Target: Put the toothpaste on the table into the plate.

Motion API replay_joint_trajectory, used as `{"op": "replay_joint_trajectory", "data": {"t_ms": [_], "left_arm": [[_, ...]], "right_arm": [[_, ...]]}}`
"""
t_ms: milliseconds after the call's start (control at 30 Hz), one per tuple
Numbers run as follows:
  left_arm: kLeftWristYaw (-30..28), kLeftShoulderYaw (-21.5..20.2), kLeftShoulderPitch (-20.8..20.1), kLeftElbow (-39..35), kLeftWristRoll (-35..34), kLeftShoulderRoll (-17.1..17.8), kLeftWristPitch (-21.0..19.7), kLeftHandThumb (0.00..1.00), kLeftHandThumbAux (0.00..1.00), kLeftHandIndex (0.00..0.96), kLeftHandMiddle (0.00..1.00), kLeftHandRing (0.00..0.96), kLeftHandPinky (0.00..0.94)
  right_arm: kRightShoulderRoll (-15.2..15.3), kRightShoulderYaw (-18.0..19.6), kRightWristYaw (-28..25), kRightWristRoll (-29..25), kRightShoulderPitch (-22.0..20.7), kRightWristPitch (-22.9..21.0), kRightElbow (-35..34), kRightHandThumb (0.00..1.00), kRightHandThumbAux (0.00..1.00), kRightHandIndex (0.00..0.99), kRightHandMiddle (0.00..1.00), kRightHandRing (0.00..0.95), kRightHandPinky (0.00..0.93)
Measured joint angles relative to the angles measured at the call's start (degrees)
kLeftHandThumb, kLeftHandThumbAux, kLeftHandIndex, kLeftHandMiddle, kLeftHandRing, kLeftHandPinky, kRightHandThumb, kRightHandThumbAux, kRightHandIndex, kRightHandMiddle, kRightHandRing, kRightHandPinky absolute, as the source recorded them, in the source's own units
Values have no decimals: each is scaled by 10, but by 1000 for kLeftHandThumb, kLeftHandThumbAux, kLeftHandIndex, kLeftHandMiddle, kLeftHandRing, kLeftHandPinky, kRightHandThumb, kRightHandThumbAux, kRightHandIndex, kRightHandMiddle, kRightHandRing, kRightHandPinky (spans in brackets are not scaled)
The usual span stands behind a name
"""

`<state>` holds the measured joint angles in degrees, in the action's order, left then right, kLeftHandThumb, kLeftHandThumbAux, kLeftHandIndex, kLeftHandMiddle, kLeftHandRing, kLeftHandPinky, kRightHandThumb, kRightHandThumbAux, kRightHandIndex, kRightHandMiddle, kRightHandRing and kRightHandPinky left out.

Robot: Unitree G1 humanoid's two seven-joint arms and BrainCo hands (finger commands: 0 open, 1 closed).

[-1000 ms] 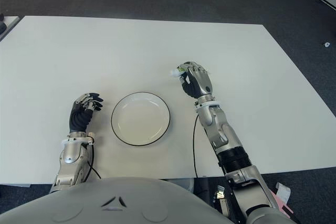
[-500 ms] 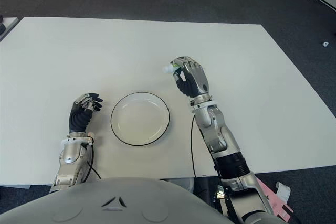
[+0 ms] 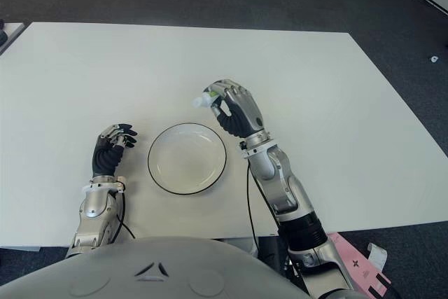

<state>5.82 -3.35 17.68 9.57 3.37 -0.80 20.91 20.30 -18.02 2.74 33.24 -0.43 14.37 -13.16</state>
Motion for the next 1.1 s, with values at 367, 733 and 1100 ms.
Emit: {"op": "replay_joint_trajectory", "data": {"t_ms": [367,733,1100], "left_arm": [[0,0,0,1,0,0,2,834,681,394,496,552,529],[0,0,0,1,1,0,0,834,680,397,495,553,530],[0,0,0,1,0,0,1,835,679,401,492,548,531]], "right_arm": [[12,-24,-22,22,-2,61,25,854,677,400,552,883,882],[20,-43,-44,42,-11,97,59,854,677,402,557,886,887],[13,-58,-73,35,-10,102,75,853,678,400,560,886,890]]}}
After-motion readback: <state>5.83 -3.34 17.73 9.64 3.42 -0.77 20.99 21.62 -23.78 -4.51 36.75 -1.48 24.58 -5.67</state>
